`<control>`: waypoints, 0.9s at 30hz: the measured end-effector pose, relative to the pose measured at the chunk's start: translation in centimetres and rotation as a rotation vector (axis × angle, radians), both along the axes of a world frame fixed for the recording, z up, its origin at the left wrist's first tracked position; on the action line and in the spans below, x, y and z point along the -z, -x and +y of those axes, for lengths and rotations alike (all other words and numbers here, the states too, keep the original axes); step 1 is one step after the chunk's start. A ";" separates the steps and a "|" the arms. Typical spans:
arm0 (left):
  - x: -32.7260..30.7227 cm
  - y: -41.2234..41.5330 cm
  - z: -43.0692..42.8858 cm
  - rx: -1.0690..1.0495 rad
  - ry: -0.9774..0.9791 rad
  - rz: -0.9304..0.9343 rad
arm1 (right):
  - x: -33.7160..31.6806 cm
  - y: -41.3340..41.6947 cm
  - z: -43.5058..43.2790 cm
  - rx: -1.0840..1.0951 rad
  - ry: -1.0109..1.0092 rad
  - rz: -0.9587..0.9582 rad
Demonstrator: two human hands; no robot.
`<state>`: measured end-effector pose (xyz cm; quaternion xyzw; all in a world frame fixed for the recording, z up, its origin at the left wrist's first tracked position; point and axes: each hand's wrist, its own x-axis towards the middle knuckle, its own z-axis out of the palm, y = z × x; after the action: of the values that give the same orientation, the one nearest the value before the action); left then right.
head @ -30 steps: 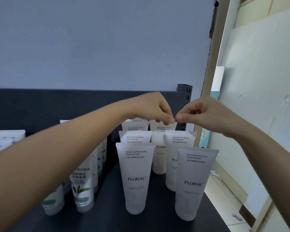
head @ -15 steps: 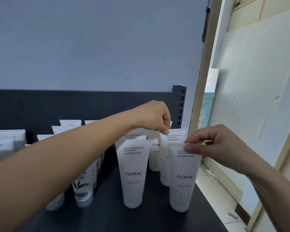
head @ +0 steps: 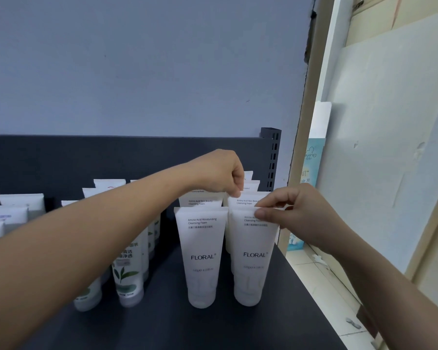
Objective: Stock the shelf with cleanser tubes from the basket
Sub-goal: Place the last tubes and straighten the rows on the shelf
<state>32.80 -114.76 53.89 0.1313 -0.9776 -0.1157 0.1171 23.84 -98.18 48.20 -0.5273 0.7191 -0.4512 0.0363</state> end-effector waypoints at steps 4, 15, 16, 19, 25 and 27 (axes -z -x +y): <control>0.1 -0.2 -0.2 -0.021 0.005 0.013 | -0.1 0.0 -0.2 -0.006 0.010 0.008; 0.3 -0.2 -0.2 -0.044 0.008 0.023 | 0.2 0.2 -0.6 0.010 -0.012 0.078; 0.3 -0.3 -0.2 -0.047 0.005 0.026 | 0.2 0.2 -0.6 0.009 -0.019 0.082; 0.4 -0.4 -0.1 -0.053 -0.023 0.031 | 0.3 0.2 -0.4 -0.001 -0.019 0.103; 0.7 -1.1 0.1 -0.063 -0.023 0.067 | 0.7 -0.1 -0.4 0.064 -0.036 0.233; 0.8 -1.7 0.2 -0.076 -0.036 0.099 | 0.7 -0.3 -0.4 0.102 -0.036 0.285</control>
<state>34.51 -114.60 53.08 0.1644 -0.9627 -0.1349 0.1672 24.18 -98.54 47.45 -0.5481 0.7506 -0.3602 -0.0797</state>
